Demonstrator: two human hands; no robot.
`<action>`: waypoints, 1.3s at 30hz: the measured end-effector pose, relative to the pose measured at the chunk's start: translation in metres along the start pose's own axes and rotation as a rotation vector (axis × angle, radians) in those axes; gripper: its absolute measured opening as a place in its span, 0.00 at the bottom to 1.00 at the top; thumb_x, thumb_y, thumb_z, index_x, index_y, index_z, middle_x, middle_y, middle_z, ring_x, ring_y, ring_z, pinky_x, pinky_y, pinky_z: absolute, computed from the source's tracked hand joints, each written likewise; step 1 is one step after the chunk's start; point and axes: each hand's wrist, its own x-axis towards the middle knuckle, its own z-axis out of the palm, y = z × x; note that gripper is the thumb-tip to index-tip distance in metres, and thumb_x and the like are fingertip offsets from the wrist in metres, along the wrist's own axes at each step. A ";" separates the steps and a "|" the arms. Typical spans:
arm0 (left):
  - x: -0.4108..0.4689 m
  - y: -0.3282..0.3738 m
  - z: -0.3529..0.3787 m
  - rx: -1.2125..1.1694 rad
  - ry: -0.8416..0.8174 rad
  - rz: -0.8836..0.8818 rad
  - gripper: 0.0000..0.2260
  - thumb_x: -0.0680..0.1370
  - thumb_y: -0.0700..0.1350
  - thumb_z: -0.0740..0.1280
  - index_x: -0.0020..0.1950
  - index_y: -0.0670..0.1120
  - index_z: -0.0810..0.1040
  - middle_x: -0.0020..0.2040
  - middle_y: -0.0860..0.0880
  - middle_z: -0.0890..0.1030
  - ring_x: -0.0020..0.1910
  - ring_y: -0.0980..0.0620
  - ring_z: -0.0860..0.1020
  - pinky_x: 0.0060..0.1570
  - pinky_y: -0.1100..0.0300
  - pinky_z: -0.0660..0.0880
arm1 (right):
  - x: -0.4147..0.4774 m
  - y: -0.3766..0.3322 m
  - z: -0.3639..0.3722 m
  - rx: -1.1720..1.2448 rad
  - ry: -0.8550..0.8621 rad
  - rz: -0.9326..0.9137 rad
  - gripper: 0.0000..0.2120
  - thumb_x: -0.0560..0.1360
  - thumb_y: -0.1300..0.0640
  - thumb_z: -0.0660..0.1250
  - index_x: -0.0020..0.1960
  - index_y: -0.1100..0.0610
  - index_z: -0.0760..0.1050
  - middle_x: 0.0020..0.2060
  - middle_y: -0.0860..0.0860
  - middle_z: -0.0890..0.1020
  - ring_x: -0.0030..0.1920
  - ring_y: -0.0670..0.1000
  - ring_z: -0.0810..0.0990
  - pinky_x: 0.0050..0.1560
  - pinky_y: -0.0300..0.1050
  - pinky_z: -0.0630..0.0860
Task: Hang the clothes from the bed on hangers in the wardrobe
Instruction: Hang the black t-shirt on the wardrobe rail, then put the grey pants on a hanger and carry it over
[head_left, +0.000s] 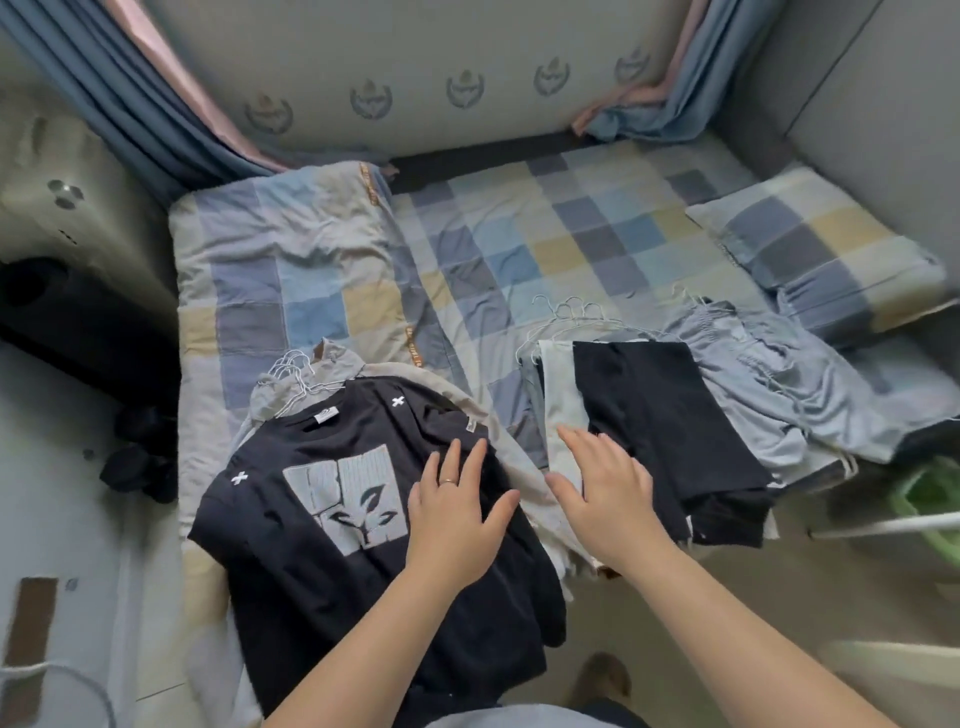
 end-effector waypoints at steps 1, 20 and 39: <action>-0.005 0.017 0.010 -0.014 0.000 0.034 0.32 0.80 0.68 0.53 0.81 0.60 0.48 0.82 0.55 0.48 0.81 0.51 0.43 0.78 0.46 0.49 | -0.010 0.019 -0.010 0.011 0.005 0.017 0.27 0.81 0.42 0.54 0.78 0.42 0.54 0.77 0.41 0.57 0.78 0.47 0.49 0.75 0.54 0.46; -0.033 0.339 0.182 0.144 -0.161 0.359 0.30 0.81 0.67 0.52 0.81 0.62 0.47 0.82 0.55 0.47 0.80 0.52 0.41 0.78 0.48 0.45 | -0.154 0.328 -0.164 0.245 0.259 0.368 0.27 0.81 0.44 0.58 0.77 0.43 0.56 0.75 0.40 0.63 0.75 0.46 0.57 0.73 0.48 0.53; 0.193 0.497 0.233 0.147 -0.189 0.321 0.30 0.81 0.66 0.52 0.81 0.60 0.47 0.82 0.52 0.49 0.81 0.48 0.44 0.77 0.44 0.46 | 0.061 0.490 -0.305 -0.021 0.090 0.314 0.26 0.80 0.41 0.55 0.77 0.42 0.55 0.74 0.41 0.64 0.75 0.47 0.58 0.74 0.53 0.54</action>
